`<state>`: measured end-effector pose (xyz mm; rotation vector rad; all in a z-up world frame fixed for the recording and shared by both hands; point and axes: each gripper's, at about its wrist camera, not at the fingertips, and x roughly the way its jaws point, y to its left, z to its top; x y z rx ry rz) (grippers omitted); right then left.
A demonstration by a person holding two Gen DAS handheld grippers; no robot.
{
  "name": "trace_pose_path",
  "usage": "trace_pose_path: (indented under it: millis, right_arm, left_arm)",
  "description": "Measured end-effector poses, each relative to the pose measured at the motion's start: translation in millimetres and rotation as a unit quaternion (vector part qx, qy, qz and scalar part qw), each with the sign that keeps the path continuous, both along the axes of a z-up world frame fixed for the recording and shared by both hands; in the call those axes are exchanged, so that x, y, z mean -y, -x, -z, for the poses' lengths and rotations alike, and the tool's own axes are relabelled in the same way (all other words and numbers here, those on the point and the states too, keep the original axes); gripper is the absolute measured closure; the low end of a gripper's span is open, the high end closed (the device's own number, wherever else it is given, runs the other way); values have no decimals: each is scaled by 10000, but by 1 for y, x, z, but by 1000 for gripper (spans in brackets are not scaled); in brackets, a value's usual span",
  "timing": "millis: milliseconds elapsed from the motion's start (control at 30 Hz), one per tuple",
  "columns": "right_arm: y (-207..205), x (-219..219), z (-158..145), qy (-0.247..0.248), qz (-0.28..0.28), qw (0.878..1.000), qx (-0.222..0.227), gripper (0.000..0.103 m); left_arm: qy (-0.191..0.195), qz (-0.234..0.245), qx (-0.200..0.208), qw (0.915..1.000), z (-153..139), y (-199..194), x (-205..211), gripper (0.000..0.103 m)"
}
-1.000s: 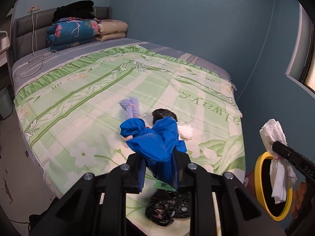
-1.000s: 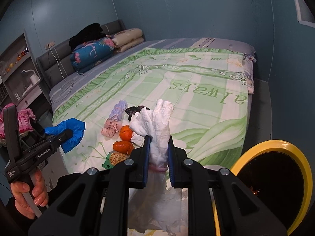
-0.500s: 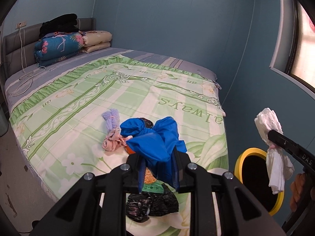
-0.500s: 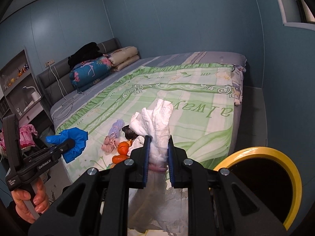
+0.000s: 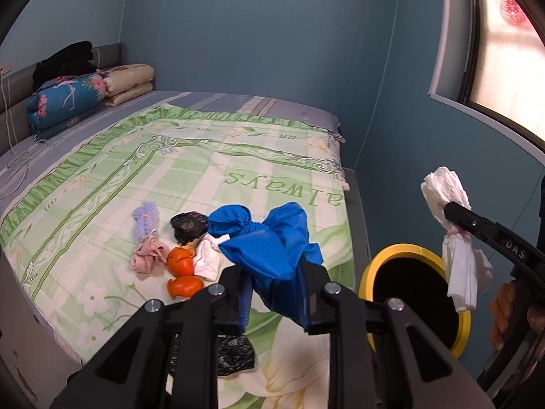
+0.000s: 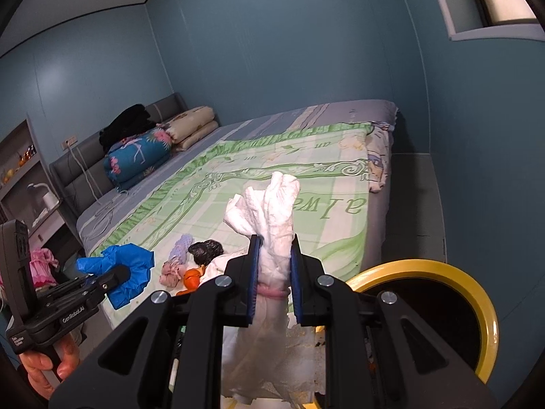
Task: Collect trash
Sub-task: 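Carry the blue bag and white tissue over the bin with both tools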
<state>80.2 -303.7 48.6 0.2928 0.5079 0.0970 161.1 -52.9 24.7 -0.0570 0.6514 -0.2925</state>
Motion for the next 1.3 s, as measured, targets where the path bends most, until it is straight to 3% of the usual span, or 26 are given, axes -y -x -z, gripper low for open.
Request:
trace_pose_path:
  millis: [567, 1300]
  right_arm:
    - [7, 55, 9, -165, 550, 9983, -45, 87]
    - [5, 95, 37, -266, 1052, 9939, -194, 87]
  left_arm:
    - [-157, 822, -81, 9965, 8, 4, 81, 83]
    - [-40, 1491, -716, 9862, 51, -6, 140, 83]
